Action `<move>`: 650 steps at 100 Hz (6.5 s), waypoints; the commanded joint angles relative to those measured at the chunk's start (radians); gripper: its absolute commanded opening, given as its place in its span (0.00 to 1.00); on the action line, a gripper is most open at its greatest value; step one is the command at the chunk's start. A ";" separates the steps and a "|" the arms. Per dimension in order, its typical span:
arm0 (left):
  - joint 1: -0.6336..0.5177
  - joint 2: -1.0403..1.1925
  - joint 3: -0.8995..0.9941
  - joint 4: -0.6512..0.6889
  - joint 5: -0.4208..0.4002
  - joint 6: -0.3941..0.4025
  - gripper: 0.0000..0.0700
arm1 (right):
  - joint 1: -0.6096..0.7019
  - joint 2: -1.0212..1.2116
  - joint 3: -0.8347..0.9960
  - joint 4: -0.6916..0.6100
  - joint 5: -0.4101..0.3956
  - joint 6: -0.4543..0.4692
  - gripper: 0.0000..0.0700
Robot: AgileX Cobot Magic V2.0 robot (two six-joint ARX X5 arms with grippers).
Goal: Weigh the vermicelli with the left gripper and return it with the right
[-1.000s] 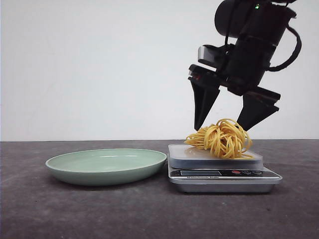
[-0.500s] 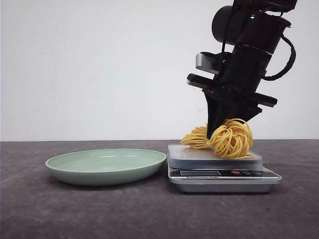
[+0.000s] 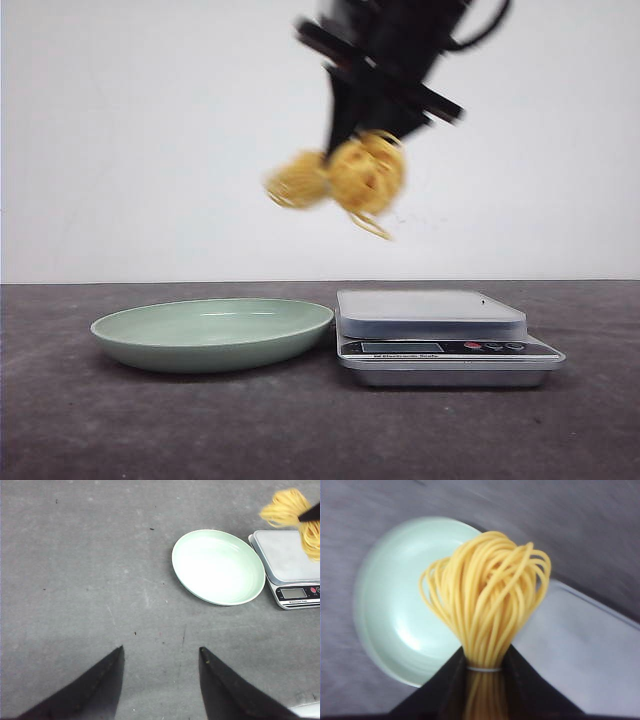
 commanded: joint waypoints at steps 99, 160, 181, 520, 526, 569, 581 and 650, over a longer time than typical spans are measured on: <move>-0.005 -0.001 0.011 0.013 -0.005 -0.026 0.38 | 0.188 0.331 0.045 0.238 0.043 0.051 0.01; -0.005 -0.001 0.011 0.004 -0.005 -0.025 0.38 | 0.137 0.285 0.110 0.154 0.007 0.026 0.69; -0.005 -0.001 0.011 0.009 -0.006 -0.021 0.38 | 0.116 0.108 0.138 0.051 0.125 -0.061 0.69; 0.150 -0.122 -0.076 0.248 -0.009 0.076 0.00 | -0.026 -1.453 -0.630 -0.258 0.251 0.061 0.01; 0.179 -0.146 -0.097 0.253 -0.017 0.125 0.00 | -0.026 -1.453 -0.630 -0.258 0.251 0.061 0.01; 0.399 -0.303 -0.603 0.975 0.000 0.233 0.00 | -0.026 -1.453 -0.630 -0.258 0.251 0.061 0.01; 0.421 -0.321 -0.765 1.117 0.028 0.231 0.00 | -0.026 -1.453 -0.630 -0.258 0.251 0.061 0.01; 0.465 -0.321 -1.078 1.246 0.130 0.195 0.00 | -0.026 -1.453 -0.630 -0.258 0.251 0.059 0.01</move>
